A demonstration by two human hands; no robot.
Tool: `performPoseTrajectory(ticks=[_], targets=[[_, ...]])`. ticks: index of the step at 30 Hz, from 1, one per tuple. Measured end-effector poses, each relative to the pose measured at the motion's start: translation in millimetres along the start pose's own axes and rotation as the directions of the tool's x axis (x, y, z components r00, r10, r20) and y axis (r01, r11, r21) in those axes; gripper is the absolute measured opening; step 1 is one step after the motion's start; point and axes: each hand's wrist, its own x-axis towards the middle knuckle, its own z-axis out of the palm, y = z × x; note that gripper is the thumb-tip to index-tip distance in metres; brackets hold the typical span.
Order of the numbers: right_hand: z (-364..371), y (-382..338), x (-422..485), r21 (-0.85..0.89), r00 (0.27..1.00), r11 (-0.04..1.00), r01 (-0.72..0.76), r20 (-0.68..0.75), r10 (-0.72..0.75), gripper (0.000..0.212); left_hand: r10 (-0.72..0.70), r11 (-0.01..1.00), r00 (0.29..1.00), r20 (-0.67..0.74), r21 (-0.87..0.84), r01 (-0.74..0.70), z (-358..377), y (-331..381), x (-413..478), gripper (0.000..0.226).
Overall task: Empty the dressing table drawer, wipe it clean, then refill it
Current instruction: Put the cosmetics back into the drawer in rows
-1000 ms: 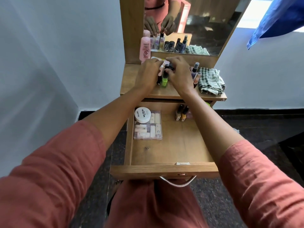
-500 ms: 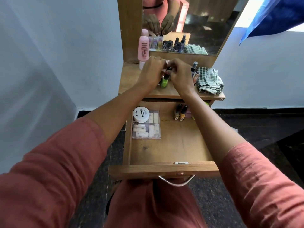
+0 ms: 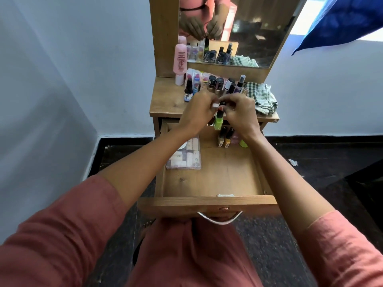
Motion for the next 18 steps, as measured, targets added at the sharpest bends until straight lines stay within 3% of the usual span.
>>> performPoseTrajectory(ticks=[18], targets=[[39,53,-29,-0.162,0.967,0.976,-0.145,0.185,0.175,0.027,-0.145,0.987,0.973,0.178,-0.038,0.154,61,-37,-22,0.022]])
